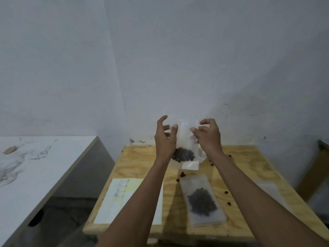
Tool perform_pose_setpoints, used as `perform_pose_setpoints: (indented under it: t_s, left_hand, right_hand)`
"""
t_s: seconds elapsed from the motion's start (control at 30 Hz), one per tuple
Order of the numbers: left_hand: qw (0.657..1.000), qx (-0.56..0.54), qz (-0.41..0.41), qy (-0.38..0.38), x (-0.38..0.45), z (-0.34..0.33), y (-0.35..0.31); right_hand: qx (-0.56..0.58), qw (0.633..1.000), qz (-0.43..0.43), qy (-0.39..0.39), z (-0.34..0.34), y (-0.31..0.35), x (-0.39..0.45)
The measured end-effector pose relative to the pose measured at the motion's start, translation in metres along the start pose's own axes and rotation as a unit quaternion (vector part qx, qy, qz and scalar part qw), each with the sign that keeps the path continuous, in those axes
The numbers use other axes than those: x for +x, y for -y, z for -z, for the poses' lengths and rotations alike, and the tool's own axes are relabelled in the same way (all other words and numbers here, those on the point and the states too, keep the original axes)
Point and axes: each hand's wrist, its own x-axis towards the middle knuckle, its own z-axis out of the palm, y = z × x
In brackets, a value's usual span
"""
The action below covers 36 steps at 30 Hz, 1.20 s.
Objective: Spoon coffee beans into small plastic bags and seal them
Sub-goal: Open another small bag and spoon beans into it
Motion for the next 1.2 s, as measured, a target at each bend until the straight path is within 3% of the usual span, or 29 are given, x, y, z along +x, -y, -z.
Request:
perform_pose_setpoints:
  t_s: [0.1,0.27,0.73,1.2]
  left_hand:
    - [0.998,-0.042,-0.020,0.037,0.000,0.007,-0.011]
    - [0.991,-0.085,0.030,0.100,-0.006,0.009,-0.028]
    - [0.980,-0.154,0.097,0.079,-0.028,-0.005,-0.024]
    - [0.978,-0.151,0.120,0.081,-0.036,-0.004,-0.009]
  right_hand:
    - [-0.018,0.999,0.037,-0.001,0.007,0.006,-0.007]
    - [0.005,0.998,0.040,0.037,0.016,0.015,-0.018]
    - [0.002,0.999,0.029,0.024,0.017,0.003,-0.030]
    - [0.064,0.997,-0.051,-0.013,0.016,-0.011,-0.042]
